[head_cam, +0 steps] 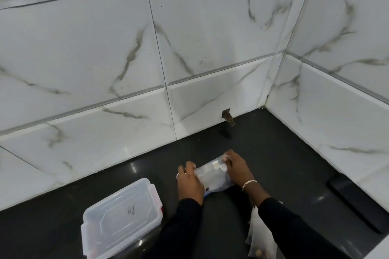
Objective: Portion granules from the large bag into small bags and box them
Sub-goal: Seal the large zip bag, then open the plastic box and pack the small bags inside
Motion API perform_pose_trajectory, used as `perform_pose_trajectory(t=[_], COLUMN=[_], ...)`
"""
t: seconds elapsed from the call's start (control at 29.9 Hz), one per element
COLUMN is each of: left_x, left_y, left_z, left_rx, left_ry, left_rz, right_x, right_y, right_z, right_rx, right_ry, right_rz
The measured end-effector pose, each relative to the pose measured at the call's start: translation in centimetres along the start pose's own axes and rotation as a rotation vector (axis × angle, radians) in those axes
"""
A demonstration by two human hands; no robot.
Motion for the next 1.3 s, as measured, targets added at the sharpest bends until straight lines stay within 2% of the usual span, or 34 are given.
perform_pose_trajectory(t=[0.1,0.2,0.27,0.37,0.43,0.53,0.64,0.74,0.84,0.94,1.0,1.04,1.1,1.17,1.24,1.3], left_x=[2.1,4.3,5.1,6.0,6.5,6.7,6.0,3.1,-1.0,-6.5,-10.5,-12.4,-16.0,-18.9,-20.8,-20.6], left_y=[1.0,0.9,0.8,0.8,0.7,0.8,1.0,-0.3,-4.5,-9.7,-11.9,-12.4,-12.9,-12.3,-11.7,-10.3], left_z=[0.2,0.1,-0.6,-1.9,-2.7,-3.0,-2.5,0.0,1.2,-0.9,-3.7,-5.5,-9.6,-13.6,-16.5,-18.4], left_rx=[0.116,0.373,0.414,0.405,0.414,0.410,0.378,0.415,0.451,0.450,0.305,0.174,-0.172,-0.435,-0.635,-0.700], left_ry=[0.293,0.431,0.480,0.509,0.540,0.601,0.620,0.566,0.377,0.048,-0.074,-0.093,-0.119,-0.086,-0.131,-0.260], left_rz=[0.009,-0.057,-0.122,-0.169,-0.172,-0.219,-0.230,-0.179,-0.014,0.241,0.454,0.560,0.669,0.632,0.492,0.345], right_x=[0.8,0.9,1.2,2.9,3.4,3.0,1.9,-1.0,-3.8,-3.5,-1.5,-0.1,3.1,6.1,8.6,10.4], right_y=[2.1,2.2,0.8,-1.1,-1.3,-1.1,-1.4,-2.4,-6.0,-11.1,-13.6,-14.4,-15.1,-14.7,-14.2,-13.0], right_z=[1.4,0.8,0.2,0.7,1.7,2.0,1.0,-0.9,-1.9,-2.9,-4.1,-4.9,-6.9,-9.3,-12.3,-13.9], right_rx=[-0.007,-0.047,-0.135,-0.245,-0.210,-0.168,-0.141,-0.102,-0.111,-0.098,-0.032,-0.009,-0.004,-0.030,-0.074,-0.044], right_ry=[-0.124,-0.332,-0.411,-0.551,-0.629,-0.679,-0.630,-0.481,-0.241,0.055,0.125,0.165,0.224,0.245,0.239,0.199], right_rz=[-0.049,0.070,0.129,0.004,-0.117,-0.205,-0.226,-0.142,0.002,0.037,-0.028,-0.077,-0.178,-0.220,-0.214,-0.207])
Point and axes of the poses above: each hand's wrist, its own y-axis towards the middle knuckle, its own x-axis out of the palm, z = x × y, the point moved 1 cm from there along y, towards the middle knuckle, and after that the axes turned 1 degree about z, right-handed, at the moved point
